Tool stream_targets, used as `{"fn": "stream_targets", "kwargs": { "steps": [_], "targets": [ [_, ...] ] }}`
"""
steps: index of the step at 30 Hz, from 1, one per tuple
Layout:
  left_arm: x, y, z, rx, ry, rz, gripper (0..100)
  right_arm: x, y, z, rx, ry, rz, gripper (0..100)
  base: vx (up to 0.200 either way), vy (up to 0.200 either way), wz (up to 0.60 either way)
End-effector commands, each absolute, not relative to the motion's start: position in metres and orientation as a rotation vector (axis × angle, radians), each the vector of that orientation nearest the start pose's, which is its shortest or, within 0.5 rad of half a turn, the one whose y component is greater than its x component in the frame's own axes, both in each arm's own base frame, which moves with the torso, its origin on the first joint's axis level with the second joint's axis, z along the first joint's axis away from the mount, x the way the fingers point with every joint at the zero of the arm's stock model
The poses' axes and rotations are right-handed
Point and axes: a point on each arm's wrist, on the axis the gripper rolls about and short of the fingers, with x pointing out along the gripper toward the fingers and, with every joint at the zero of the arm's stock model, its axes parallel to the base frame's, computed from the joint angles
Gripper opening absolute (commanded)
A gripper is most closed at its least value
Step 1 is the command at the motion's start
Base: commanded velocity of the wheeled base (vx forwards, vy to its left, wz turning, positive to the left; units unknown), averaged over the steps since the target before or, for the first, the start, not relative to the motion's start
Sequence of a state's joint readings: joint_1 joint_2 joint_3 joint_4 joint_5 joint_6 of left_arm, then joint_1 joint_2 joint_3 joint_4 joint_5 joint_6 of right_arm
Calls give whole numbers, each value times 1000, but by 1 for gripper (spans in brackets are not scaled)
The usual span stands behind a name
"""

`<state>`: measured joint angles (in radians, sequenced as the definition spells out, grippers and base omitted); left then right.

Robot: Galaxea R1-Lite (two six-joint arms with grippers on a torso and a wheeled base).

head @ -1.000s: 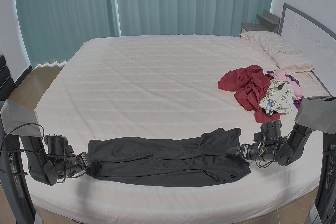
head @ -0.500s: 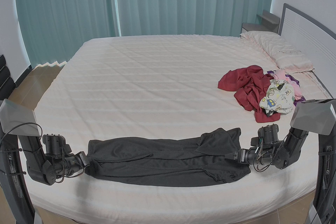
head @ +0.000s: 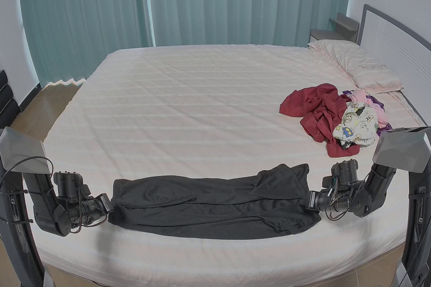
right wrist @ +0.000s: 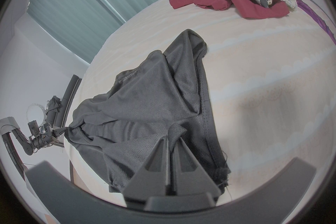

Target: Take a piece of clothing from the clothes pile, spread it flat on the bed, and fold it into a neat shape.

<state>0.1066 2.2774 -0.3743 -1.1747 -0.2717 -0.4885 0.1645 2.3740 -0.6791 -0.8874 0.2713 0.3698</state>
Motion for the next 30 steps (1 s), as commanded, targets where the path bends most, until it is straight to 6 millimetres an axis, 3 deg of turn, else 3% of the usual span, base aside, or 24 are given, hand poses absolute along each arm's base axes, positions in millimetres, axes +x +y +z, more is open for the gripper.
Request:
{"fn": "stream_targets", "kwargs": {
  "steps": [1, 8, 27, 28, 29, 30],
  "targets": [
    [285, 29, -30, -609, 739, 34, 0, 336, 57, -42, 398, 851, 247, 0, 0, 0, 0],
    [291, 33, -40, -591, 739, 100, 0, 342, 41, -39, 453, 792, 192, 0, 0, 0, 0],
    [301, 35, -48, -594, 725, 116, 0, 348, 45, -59, 461, 737, 197, 0, 0, 0, 0],
    [300, 35, -48, -594, 728, 117, 100, 348, 45, -60, 466, 740, 196, 0, 0, 0, 0],
    [301, 35, -48, -594, 726, 117, 100, 348, 45, -60, 466, 740, 196, 0, 0, 0, 0],
    [300, 35, -48, -594, 728, 117, 100, 348, 46, -61, 467, 743, 196, 100, 0, 0, 0]
  ]
}}
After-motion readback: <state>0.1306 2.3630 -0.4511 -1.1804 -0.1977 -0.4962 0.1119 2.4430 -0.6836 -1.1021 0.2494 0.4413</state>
